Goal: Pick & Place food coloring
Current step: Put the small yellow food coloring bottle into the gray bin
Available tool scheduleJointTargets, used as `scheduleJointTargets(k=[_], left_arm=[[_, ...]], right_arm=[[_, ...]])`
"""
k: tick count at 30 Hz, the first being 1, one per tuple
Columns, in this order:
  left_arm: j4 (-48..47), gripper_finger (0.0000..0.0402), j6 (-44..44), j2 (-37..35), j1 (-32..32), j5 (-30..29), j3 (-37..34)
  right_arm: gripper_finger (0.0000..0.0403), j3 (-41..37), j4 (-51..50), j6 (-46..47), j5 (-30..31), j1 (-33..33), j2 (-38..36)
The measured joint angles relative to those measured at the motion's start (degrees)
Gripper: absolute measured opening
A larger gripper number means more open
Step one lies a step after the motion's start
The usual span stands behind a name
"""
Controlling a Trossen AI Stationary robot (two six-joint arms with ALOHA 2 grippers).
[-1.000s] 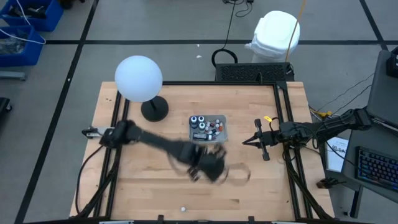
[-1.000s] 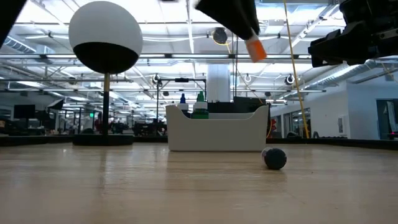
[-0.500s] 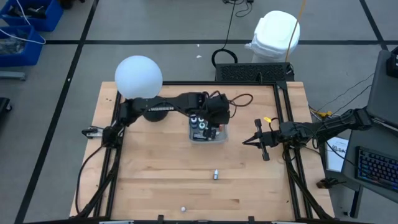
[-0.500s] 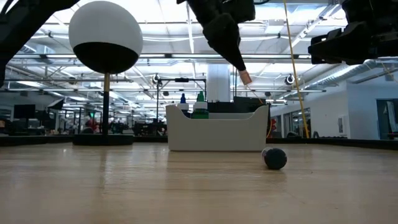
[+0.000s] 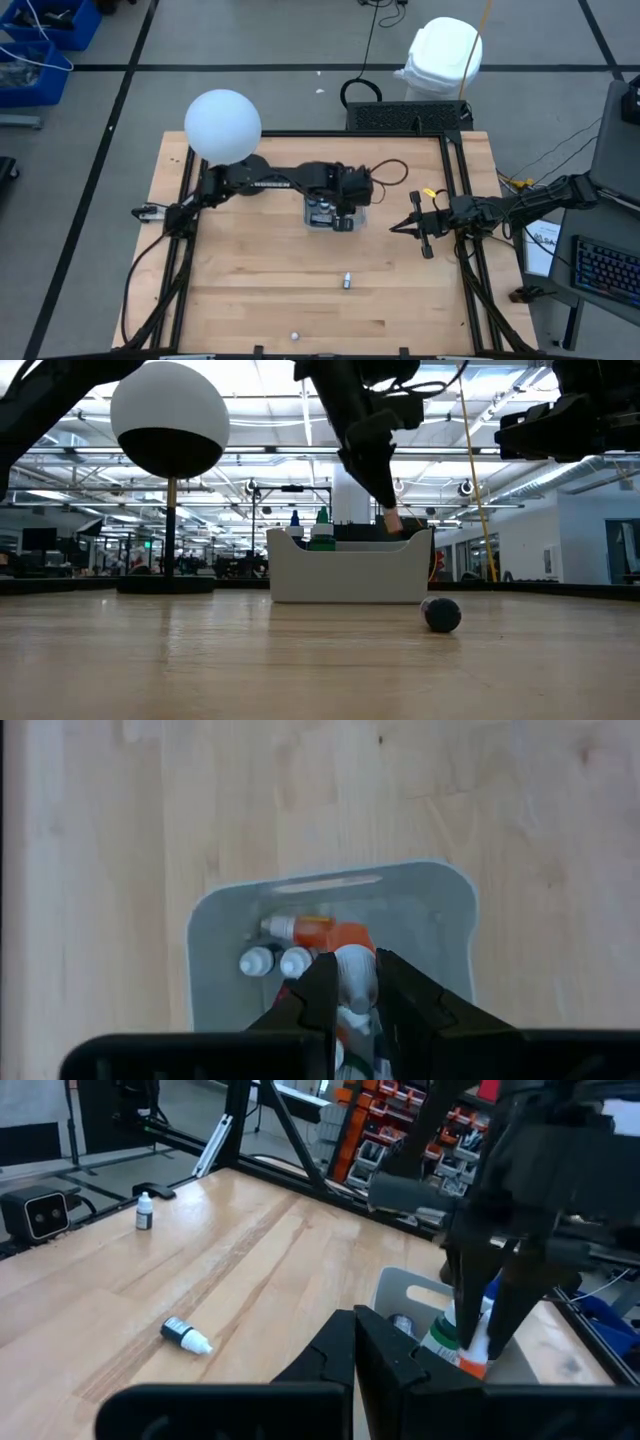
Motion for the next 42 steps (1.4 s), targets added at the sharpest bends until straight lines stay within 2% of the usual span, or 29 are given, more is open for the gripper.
scheduleJointTargets(k=[12, 19, 31, 42], left_arm=[[-3.41, 0.0053, -3.81, 3.49, 0.1, 0.23, 0.11], [-3.26, 0.0053, -3.77, 6.71, 0.1, 1.15, 0.02], [-2.2, 0.0054, -2.56, 7.7, 1.13, 1.65, 0.24], [0.63, 0.0097, -2.24, 8.1, 1.06, 2.05, 0.02]], right_arm=[[0.0, 0.0, 0.04, 1.66, -0.01, 0.01, 0.01], [0.0, 0.0, 0.34, 3.19, -0.01, 0.06, 0.01], [0.0, 0.0, 0.56, 3.21, -0.1, 0.08, -0.01], [0.0, 0.0, 0.54, 3.23, -0.19, 0.1, -0.01]])
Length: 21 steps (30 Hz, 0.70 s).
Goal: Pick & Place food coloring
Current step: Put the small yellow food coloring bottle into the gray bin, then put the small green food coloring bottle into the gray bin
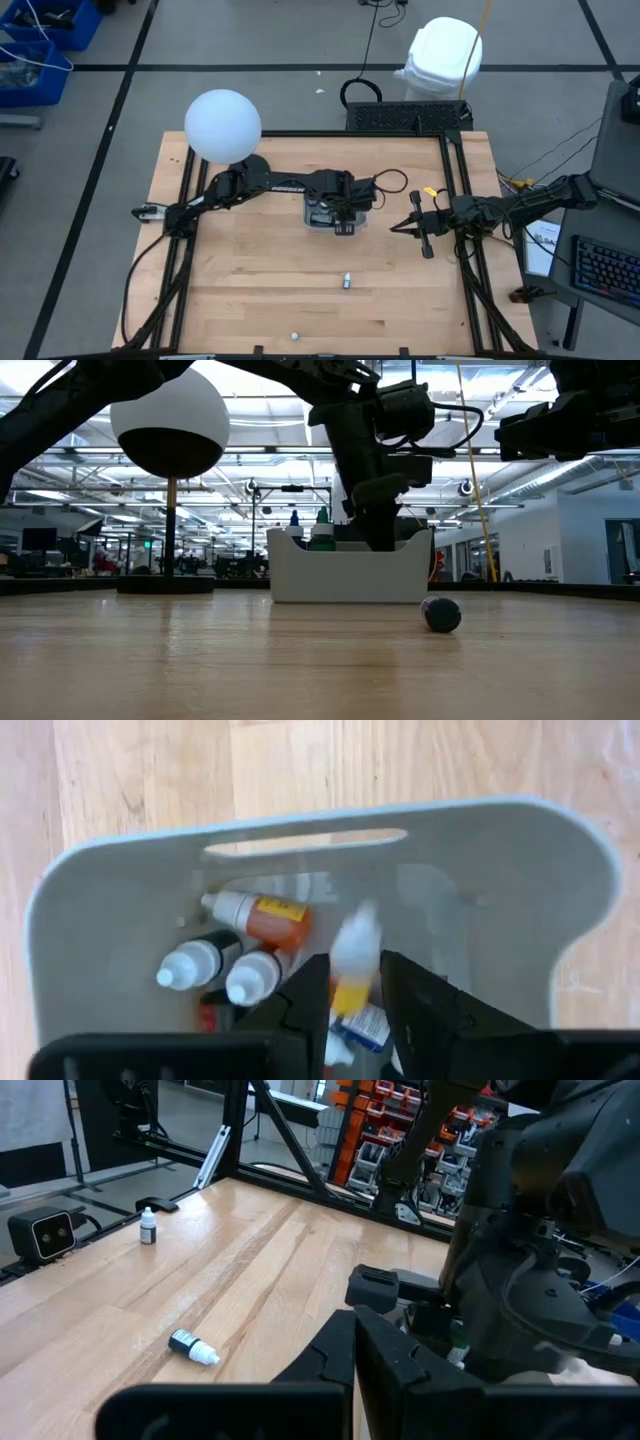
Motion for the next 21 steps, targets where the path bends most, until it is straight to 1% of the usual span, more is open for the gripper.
scheduleJointTargets(k=[8, 12, 15, 18, 19, 21], left_arm=[[-0.54, 0.0133, -1.52, -0.01, -0.07, 1.16, 0.0], [-1.42, 0.015, -0.96, -1.93, -0.32, 1.13, 0.5], [-4.27, 0.0158, -0.31, -4.8, -0.78, 1.02, 3.92], [-10.4, 0.0161, -0.68, -8.47, -1.87, -0.33, 9.67], [-13.1, 0.0158, -1.19, -9.84, -2.41, -1.0, 11.83], [-18.97, 0.0146, -3.68, -12.88, -3.89, -4.44, 14.83]], right_arm=[[0.0, 0.0, -0.01, 0.0, -0.02, 0.0, 0.0], [0.0, 0.0, 0.01, 0.0, -0.02, 0.0, 0.02], [0.0, 0.0, 0.01, -0.02, -0.02, 0.0, 0.02], [0.0, 0.0, 0.0, -0.02, -0.02, 0.0, 0.02], [0.0, 0.0, -0.02, -0.03, -0.03, 0.0, 0.0], [0.0, 0.0, -0.01, -0.05, -0.03, 0.0, 0.0]])
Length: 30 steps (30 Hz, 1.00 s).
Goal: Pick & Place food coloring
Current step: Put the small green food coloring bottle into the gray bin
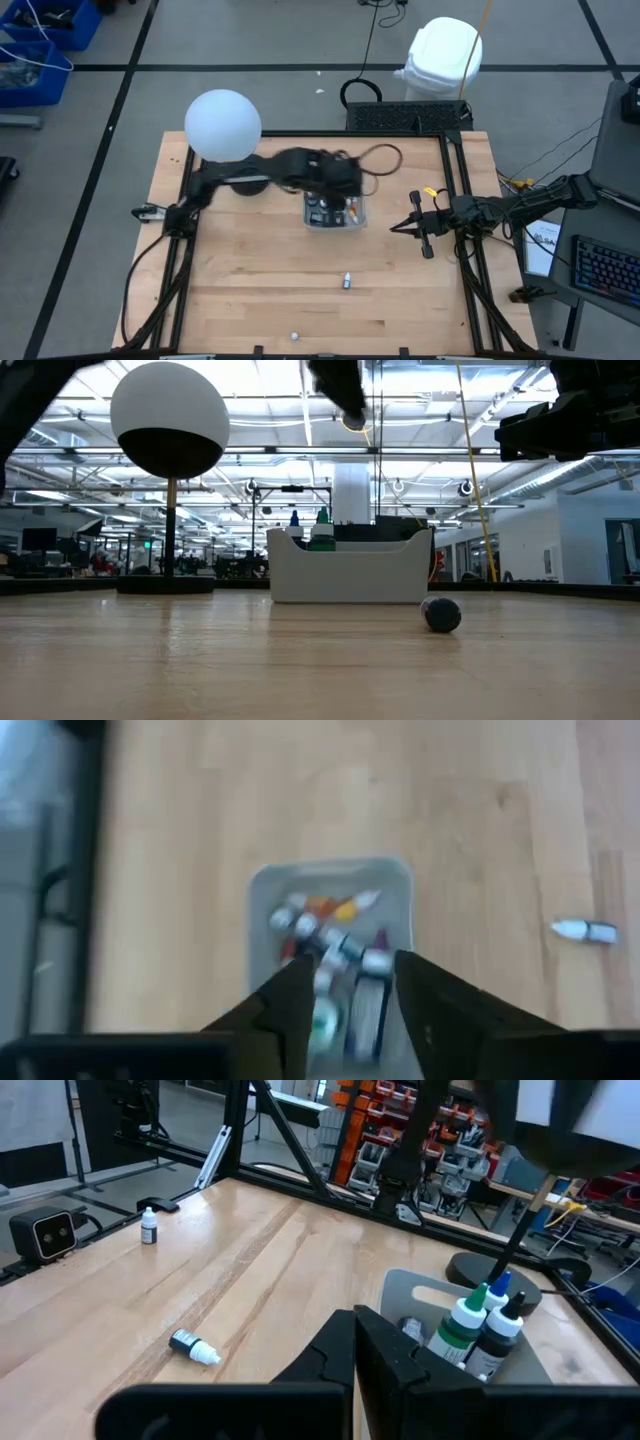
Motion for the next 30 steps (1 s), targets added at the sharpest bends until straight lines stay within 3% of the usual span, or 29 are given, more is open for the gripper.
scheduleJointTargets(k=[4, 8, 14, 18, 21, 25, 30], left_arm=[[-3.35, 0.0084, -6.31, -10.46, -4.38, -8.07, -4.45], [2.04, 0.0011, -15.18, -22.14, -10.63, -13.39, -19.02], [27.88, 0.0005, -21.89, -39.19, -20.14, -16.75, -55.09], [51.2, 0.0008, -23.75, -51.94, -22.32, -19.38, -78.85], [66.62, 0.0004, -24.26, -62.61, -23.63, -21.21, -92.8], [81.99, 0.0003, -23.32, -70.75, -26.51, -23.77, -108.5], [93.01, 0.0003, -23.04, -72.74, -28.34, -28.99, -119.76]], right_arm=[[0.0, 0.0, 0.04, 0.0, -0.02, 0.0, 0.0], [0.0, 0.0, 0.41, 0.0, -1.5, -0.01, 0.15], [0.0, 0.0, 3.43, 1.45, -8.01, 0.02, 1.55], [0.0, 0.01, 5.43, 1.9, -8.98, 0.02, 2.96], [0.0, 0.02, 5.32, 2.08, -9.16, 0.02, 4.45], [0.0, 0.02, 6.53, 1.03, -10.55, 0.04, 7.81], [0.0, 0.02, 13.1, -0.56, -10.27, 0.02, 13.98]])
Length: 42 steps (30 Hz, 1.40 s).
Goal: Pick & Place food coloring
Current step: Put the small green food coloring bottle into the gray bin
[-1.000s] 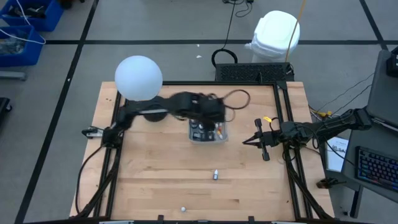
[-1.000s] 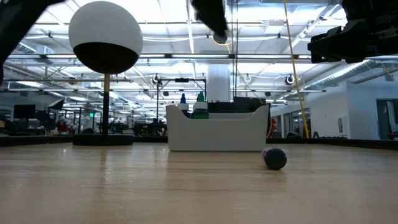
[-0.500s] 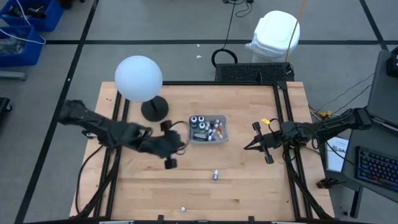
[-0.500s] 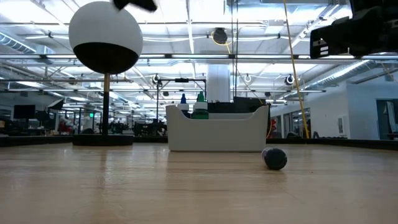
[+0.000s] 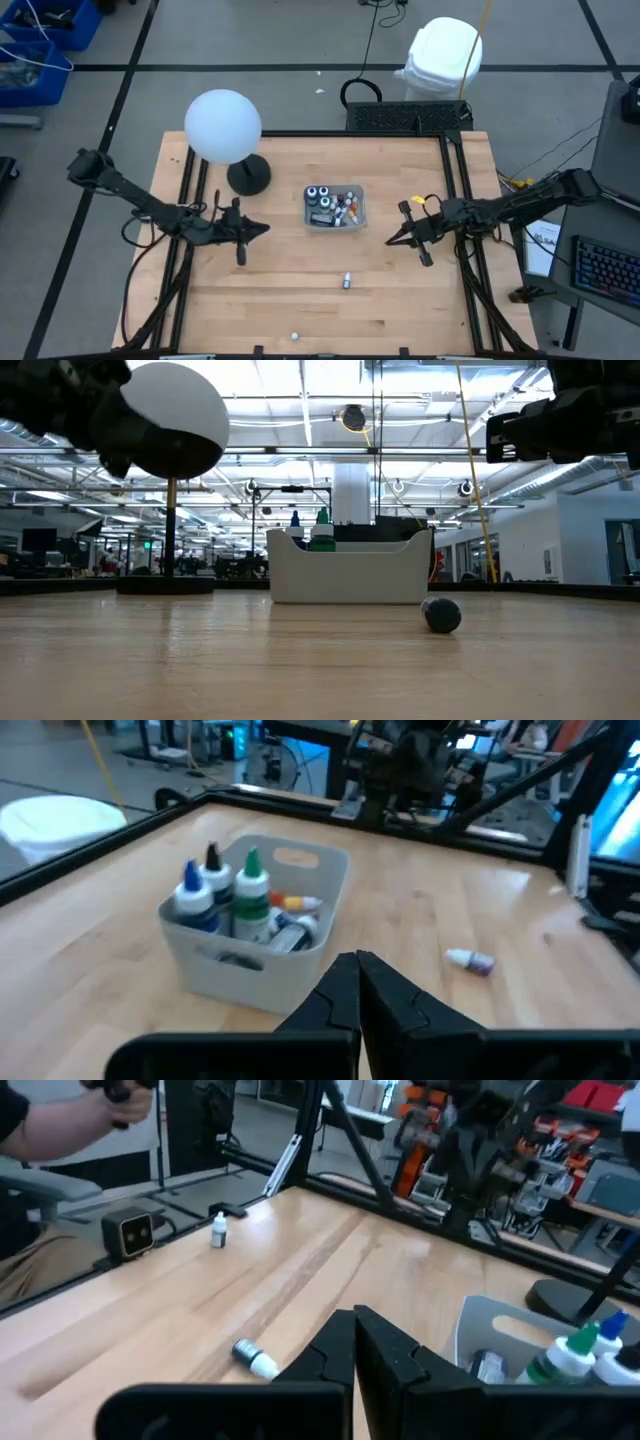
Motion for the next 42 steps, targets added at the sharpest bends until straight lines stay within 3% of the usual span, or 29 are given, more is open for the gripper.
scheduleJointTargets(k=[7, 10, 21, 25, 33, 37, 42], left_arm=[[12.47, 0.0003, 3.65, 0.04, -0.01, -3.15, -9.08], [17.55, 0.0004, 4.2, -0.01, 0.03, -6.29, -12.34], [19.78, 0.004, 1.35, 0.02, 0.1, -16.72, -14.71], [19.81, 0.0041, 2.5, 0.02, 0.09, -16.74, -14.71], [19.72, 0.0042, 2.25, 0.02, 0.08, -15.09, -14.71], [19.7, 0.0042, 2.53, 0.02, 0.08, -15.09, -14.71], [19.66, 0.0042, 2.69, 0.02, 0.08, -15.18, -14.71]], right_arm=[[0.0, 0.19, 12.76, -0.5, 5.91, 0.0, 10.02], [0.0, 3.88, 12.5, 3.23, 6.18, 0.3, 15.05], [0.0007, 37.89, -9.91, 5.46, 9.3, 13.9, 44.61], [0.0041, 49.0, -14.04, 5.58, 11.4, 18.28, 53.86], [0.0167, 64.47, -12.94, 4.6, 11.77, 21.46, 68.33], [0.0212, 66.68, -7.78, 4.82, 9.3, 21.2, 72.63], [0.0228, 66.71, -0.32, 6.32, 7.08, 20.92, 76.85]])
